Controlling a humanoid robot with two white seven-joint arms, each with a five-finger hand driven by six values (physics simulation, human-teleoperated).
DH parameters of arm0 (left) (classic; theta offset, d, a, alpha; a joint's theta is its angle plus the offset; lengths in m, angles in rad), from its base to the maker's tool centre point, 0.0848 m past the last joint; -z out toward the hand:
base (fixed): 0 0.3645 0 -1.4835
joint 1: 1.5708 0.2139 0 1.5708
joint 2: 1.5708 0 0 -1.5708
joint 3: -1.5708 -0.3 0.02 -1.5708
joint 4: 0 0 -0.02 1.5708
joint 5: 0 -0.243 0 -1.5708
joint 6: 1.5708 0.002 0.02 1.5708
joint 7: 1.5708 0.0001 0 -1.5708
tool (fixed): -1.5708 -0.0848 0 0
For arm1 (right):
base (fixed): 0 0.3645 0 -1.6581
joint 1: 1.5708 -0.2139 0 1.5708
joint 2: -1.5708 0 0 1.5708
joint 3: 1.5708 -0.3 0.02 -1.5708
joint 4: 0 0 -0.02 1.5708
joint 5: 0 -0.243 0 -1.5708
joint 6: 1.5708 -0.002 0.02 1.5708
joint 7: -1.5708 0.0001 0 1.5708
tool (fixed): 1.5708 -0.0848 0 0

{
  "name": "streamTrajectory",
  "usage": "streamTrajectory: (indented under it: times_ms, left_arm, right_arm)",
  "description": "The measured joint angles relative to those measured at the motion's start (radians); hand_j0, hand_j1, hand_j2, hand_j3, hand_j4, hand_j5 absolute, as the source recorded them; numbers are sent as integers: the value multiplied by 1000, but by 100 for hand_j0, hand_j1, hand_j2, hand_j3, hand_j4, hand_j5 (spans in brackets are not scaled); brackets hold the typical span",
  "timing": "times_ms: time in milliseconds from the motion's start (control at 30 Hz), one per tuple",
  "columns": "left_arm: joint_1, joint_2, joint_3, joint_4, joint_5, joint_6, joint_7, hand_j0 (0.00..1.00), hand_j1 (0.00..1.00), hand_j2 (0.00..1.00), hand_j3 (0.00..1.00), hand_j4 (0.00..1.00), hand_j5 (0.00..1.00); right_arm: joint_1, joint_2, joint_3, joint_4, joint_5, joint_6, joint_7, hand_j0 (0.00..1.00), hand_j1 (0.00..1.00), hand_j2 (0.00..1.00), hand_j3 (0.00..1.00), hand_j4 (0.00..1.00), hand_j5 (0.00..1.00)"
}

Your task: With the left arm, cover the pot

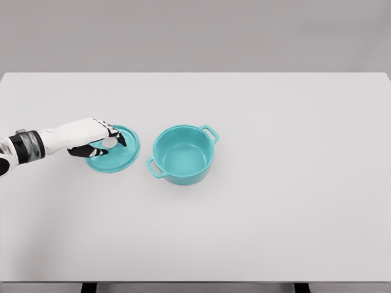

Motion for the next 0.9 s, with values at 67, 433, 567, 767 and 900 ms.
streamTrajectory:
  times_ms: [67, 433, 567, 767, 900]
  left_arm:
    - [0, 0, 1, 0, 0, 0, 0, 54, 54, 54, 54, 54, 54]
    - [-2, 1, 2, -4, 4, 0, 1, 49, 49, 49, 49, 49, 49]
    - [-8, 4, 7, -13, 9, 0, 1, 49, 49, 49, 49, 49, 49]
    - [-20, 25, 10, -57, 14, 0, 9, 49, 49, 49, 49, 49, 49]
    - [-21, 53, 8, -94, 14, 0, 34, 49, 49, 49, 49, 49, 49]
  right_arm:
    - [0, 0, 0, 0, 0, 0, 0, 100, 100, 100, 100, 100, 100]
    - [0, 0, 0, 0, 0, 0, 0, 100, 100, 100, 100, 100, 100]
    - [0, 0, 0, 0, 0, 0, 0, 100, 100, 100, 100, 100, 100]
    - [0, 0, 0, 0, 0, 0, 0, 100, 100, 100, 100, 100, 100]
    - [0, 0, 0, 0, 0, 0, 0, 100, 100, 100, 100, 100, 100]
